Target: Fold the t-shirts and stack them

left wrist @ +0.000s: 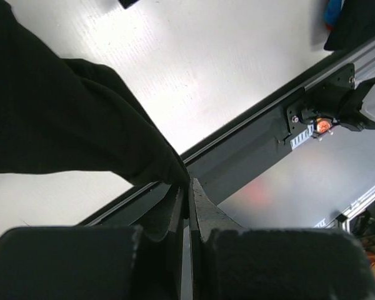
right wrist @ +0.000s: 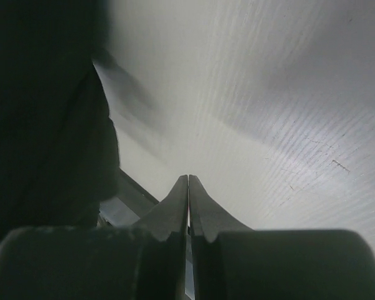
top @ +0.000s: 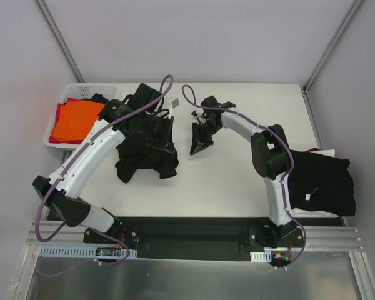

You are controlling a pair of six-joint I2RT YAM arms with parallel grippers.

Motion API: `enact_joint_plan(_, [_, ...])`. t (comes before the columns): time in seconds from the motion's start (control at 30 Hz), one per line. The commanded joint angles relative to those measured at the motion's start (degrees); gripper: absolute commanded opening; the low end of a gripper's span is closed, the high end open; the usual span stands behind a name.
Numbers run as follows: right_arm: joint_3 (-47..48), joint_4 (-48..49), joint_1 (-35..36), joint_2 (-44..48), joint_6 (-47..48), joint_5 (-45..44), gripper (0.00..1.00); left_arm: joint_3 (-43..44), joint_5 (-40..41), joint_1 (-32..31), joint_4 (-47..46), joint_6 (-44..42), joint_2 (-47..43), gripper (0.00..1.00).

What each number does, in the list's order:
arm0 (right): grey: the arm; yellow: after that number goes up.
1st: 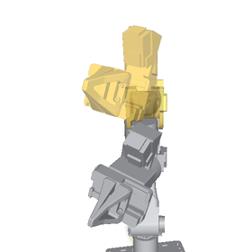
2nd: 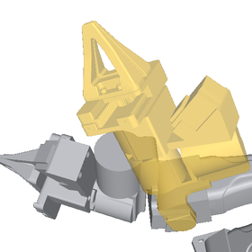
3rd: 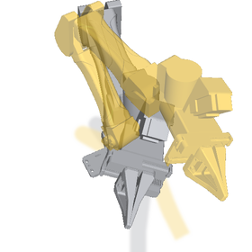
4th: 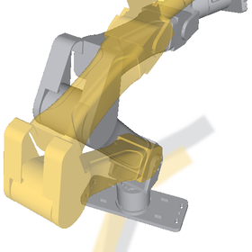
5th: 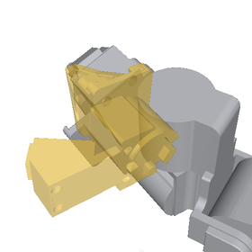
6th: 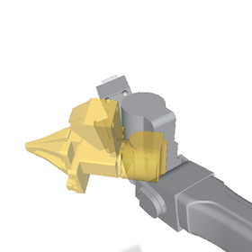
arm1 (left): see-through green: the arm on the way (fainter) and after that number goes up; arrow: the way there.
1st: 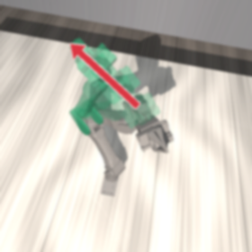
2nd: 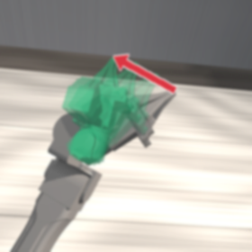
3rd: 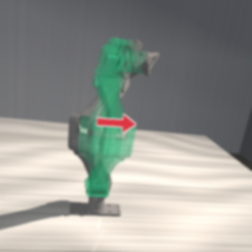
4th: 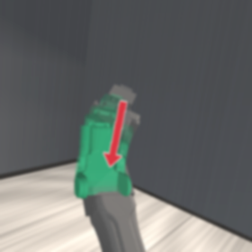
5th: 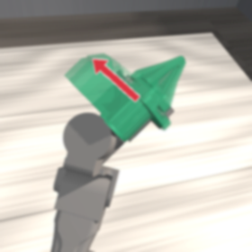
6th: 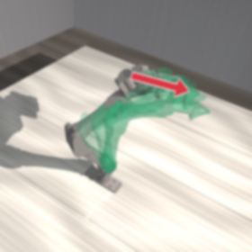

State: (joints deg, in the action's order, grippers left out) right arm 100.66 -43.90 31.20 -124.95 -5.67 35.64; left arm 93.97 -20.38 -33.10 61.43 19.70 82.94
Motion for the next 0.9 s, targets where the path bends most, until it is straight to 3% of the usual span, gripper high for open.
enact_joint_plan(0.0, [0.4, -1.4, -0.2, 0.6, 1.5, 1.5, 0.06, 4.3, 4.6, -2.8, 6.2, -1.7, 3.5, 0.00])
enact_joint_plan(0.1, [-1.9, -0.8, -0.3, 1.7, 1.8, 1.1, 0.15, 4.7, 7.4, -3.0, 6.0, 0.0, 3.4, 0.00])
enact_joint_plan(0.2, [-4.9, 0.3, -0.5, 3.9, 1.8, 1.1, 0.29, 4.0, 17.7, -3.0, 6.6, 2.8, 2.8, 0.00])
enact_joint_plan(0.23, [-5.6, 0.5, -0.6, 4.5, 1.7, 1.2, 0.37, 3.7, 22.7, -2.9, 7.6, 4.2, 2.8, 0.00])
enact_joint_plan(0.33, [-8.5, 1.7, -0.4, 7.6, 0.9, 1.4, 0.48, 1.6, 25.6, -2.3, 9.4, 6.1, 3.9, 0.00])
enact_joint_plan(0.57, [-11.7, 4.3, -0.1, 14.6, -2.2, 2.2, 0.50, -5.0, 32.6, -2.3, 11.3, 12.7, 7.8, 0.00])
enact_joint_plan(0.87, [-13.6, 7.4, 1.8, 13.9, -3.5, 2.6, 0.45, -8.9, 31.4, -2.3, 9.8, 14.6, 10.4, 0.00])
